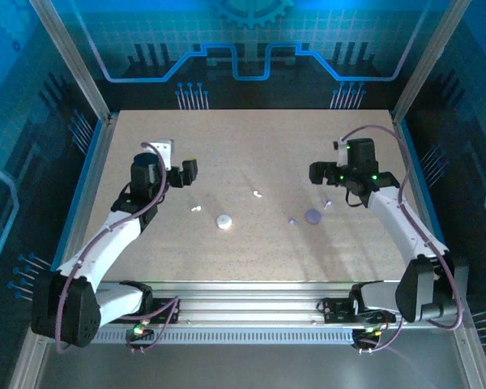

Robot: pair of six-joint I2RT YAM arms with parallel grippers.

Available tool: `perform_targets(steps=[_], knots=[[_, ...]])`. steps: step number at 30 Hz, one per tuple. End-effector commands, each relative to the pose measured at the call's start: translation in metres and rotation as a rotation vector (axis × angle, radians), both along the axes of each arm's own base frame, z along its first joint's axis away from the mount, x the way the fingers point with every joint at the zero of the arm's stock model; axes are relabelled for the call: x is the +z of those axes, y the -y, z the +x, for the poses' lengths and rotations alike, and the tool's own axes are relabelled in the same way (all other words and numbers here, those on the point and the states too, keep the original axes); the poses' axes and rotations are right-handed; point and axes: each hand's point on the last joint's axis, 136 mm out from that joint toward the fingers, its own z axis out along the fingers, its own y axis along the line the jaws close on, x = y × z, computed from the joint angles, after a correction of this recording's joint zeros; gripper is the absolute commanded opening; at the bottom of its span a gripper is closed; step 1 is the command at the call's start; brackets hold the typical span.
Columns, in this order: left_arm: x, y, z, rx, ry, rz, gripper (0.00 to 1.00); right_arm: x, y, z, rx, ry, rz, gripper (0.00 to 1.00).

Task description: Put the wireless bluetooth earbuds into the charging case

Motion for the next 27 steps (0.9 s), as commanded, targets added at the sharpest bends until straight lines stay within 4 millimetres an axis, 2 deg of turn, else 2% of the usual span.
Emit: perform_targets(steps=[1,6,11,15,22,27], knots=[[-0.042,0.015,-0.022,-0.030,-0.242,0.044,0.94,-0.029,-0.002,-0.069,-0.041,-0.296,-0.024,1.00],[-0.051,0.026,-0.024,-0.062,-0.313,0.068,0.95,-0.051,-0.009,-0.101,-0.070,-0.447,0.005,0.85],[-0.055,0.030,-0.025,-0.078,-0.329,0.054,0.96,-0.070,-0.017,-0.108,-0.037,-0.521,-0.017,0.77],[-0.061,0.032,-0.025,-0.085,-0.351,0.054,0.96,-0.083,-0.026,-0.104,0.002,-0.600,-0.013,0.73],[-0.067,0.038,-0.026,-0.111,-0.383,0.030,0.96,-0.096,-0.017,-0.087,-0.036,-0.647,-0.103,0.72],[-0.068,0.038,-0.026,-0.110,-0.381,0.033,0.97,-0.105,-0.019,-0.074,-0.047,-0.662,-0.106,0.69]])
